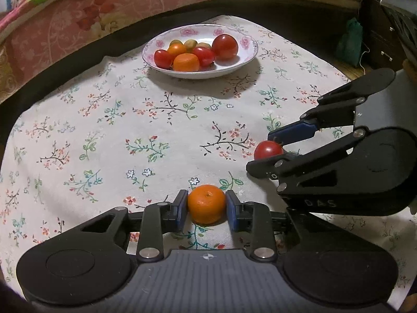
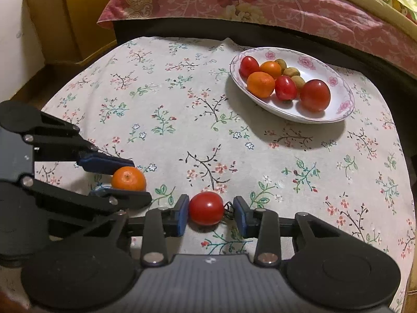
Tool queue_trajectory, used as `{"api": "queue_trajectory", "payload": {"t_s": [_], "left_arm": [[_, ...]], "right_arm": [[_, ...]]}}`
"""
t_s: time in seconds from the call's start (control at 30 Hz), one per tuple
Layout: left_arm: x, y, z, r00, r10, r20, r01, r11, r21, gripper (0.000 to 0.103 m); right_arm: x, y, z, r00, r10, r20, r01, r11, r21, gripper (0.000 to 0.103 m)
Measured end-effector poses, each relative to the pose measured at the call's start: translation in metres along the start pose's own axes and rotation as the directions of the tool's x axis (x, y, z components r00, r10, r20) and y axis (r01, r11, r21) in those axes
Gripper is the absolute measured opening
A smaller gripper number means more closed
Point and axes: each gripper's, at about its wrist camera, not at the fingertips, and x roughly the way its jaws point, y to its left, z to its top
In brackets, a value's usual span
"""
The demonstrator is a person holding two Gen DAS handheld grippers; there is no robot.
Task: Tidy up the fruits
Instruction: 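Carry the mandarin and cherry tomato over the plate and open both tools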
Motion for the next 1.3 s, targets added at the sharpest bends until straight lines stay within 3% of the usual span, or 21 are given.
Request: {"api": "queue_trajectory", "payload": {"t_s": [0.6,0.97,1.3], "left_arm": [[-0.004,0.007,0.029,0.997,0.000,0.073,0.003,0.999,-0.039,0.038],[0.006,0.021,0.073,0.988,0.007,0.156,0.005,0.997,-0.077,0.039],[0.034,0.024,0.111,0.984,0.026,0.175,-0.016,0.998,-0.054,0.038]], "right_arm": [[-0.015,-0.020,0.017,0.997,-0.046,0.061,0.041,0.996,0.084,0.043],[-0.015,-0.058,0.051,0.988,-0.084,0.132,0.062,0.984,0.165,0.043],[0.003,-0.094,0.072,0.982,-0.120,0.148,0.083,0.968,0.237,0.043]]}}
